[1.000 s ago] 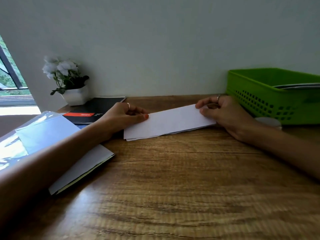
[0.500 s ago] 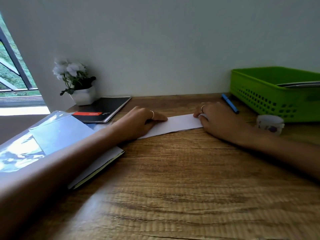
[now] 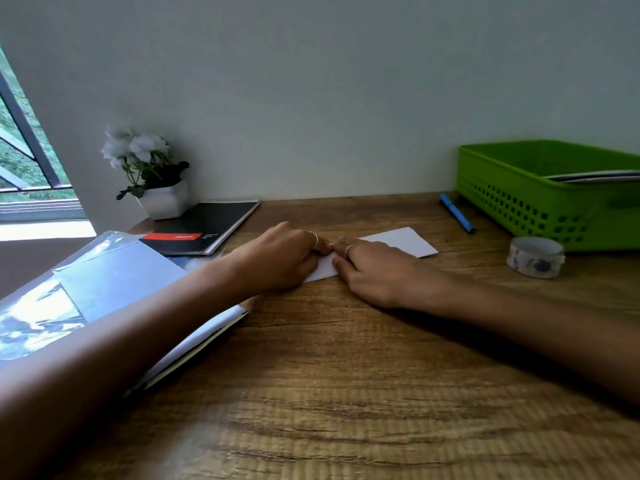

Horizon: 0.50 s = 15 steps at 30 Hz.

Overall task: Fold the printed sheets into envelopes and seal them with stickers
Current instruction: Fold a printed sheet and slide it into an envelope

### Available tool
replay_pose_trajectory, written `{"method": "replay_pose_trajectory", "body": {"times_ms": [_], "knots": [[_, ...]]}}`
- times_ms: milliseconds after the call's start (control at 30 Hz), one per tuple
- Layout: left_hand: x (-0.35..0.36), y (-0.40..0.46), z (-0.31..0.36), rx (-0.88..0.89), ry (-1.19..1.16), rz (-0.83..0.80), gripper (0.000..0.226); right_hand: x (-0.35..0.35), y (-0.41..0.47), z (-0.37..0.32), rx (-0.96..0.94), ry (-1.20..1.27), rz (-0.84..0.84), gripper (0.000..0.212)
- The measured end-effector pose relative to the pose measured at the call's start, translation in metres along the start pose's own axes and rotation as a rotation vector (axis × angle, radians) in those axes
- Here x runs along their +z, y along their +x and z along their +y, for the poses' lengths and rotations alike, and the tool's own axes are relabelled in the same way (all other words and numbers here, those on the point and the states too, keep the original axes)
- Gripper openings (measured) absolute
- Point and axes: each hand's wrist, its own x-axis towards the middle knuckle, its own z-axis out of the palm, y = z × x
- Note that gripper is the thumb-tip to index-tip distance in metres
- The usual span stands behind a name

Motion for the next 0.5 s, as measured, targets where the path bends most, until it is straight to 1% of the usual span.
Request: {"method": "replay_pose_trajectory", "body": {"times_ms": [100,233,333,400,500], "knots": [[0.002,0.002,-0.002,-0.033,0.019,-0.051,0.035,-0.002,-0.001,0.006,0.037,-0.021,-0.007,0.048],[0.0,0.003,0.005,-0.099,0.098,-0.098,0.034,-0.007,-0.003,0.017,0.117,-0.076,0.032,0.048],[-0.004,0.001,0.013,-0.129,0.264,-0.116,0.029,-0.012,-0.003,0.027,0.189,-0.085,0.028,0.049],[-0.006,0.0,0.013,-0.151,0.338,-0.087,0.03,-0.015,-0.004,0.035,0.244,-0.082,0.005,0.057],[-0.006,-0.004,0.015,-0.185,0.278,-0.087,0.037,-0.019,-0.005,0.042,0.3,-0.091,-0.047,0.069]]}}
